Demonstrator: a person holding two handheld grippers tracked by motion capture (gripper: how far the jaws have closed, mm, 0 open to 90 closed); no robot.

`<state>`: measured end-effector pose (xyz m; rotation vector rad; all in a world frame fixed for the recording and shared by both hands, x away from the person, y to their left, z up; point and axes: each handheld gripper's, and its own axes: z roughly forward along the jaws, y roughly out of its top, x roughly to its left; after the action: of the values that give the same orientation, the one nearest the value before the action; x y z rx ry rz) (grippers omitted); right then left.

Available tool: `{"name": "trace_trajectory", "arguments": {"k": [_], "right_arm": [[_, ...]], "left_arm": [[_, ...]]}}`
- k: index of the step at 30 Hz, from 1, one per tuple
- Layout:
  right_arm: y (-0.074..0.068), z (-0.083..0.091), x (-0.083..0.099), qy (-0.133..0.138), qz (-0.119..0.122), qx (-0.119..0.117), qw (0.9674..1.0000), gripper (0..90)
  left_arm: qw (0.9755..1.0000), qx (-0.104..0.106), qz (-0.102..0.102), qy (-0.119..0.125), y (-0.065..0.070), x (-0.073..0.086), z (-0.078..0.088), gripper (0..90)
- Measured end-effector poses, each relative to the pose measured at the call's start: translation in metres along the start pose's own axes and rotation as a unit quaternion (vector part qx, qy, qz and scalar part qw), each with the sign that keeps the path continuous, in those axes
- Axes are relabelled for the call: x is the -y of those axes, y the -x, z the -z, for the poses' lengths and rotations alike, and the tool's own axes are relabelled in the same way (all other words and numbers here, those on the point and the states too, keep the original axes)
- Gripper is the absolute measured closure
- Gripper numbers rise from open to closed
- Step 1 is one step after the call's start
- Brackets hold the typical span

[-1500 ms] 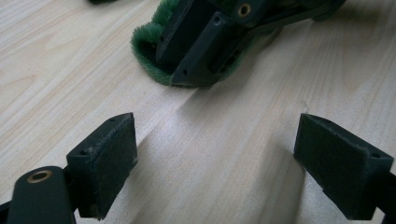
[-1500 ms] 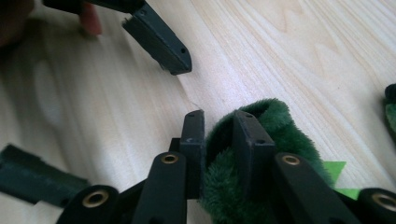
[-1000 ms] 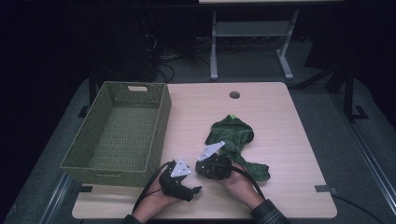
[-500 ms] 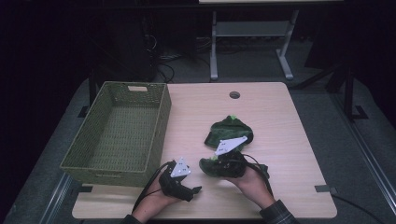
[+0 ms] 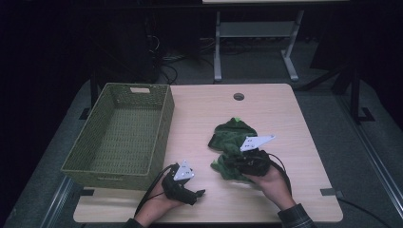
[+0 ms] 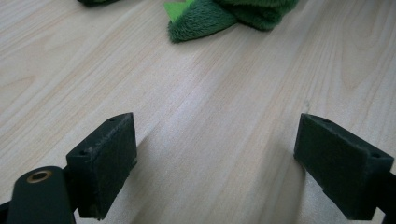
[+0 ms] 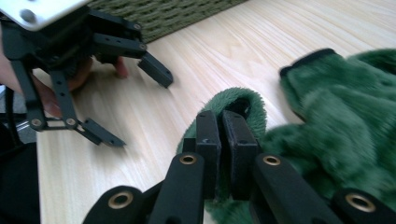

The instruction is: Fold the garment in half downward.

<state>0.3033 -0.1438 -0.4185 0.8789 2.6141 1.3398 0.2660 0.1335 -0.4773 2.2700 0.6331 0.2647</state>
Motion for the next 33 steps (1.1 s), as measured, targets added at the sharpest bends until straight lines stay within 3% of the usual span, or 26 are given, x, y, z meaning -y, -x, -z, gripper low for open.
{"name": "trace_trajectory", "arguments": {"k": [8,19,23,28,33], "right_arm": [[0.015,0.009,0.010,-0.015,-0.011,0.030,0.9994,82.7],[0.033,0.017,0.027,-0.044,-0.031,0.071,0.9960,79.1],[0.035,0.025,0.026,-0.033,-0.036,0.066,0.9967,84.1],[0.028,0.032,0.012,-0.007,-0.015,0.057,0.9982,89.7],[0.029,0.020,0.006,-0.010,-0.005,0.056,0.9984,89.6]], "left_arm": [[1.0000,-0.001,0.000,0.002,0.000,0.000,0.000,12.4],[1.0000,0.000,-0.001,-0.001,0.000,0.000,0.000,12.4],[1.0000,0.000,-0.001,0.000,0.000,0.000,0.000,12.4],[1.0000,0.000,0.001,0.001,0.000,0.000,0.000,12.4],[1.0000,0.001,0.000,-0.001,0.000,0.000,0.000,12.4]]}}
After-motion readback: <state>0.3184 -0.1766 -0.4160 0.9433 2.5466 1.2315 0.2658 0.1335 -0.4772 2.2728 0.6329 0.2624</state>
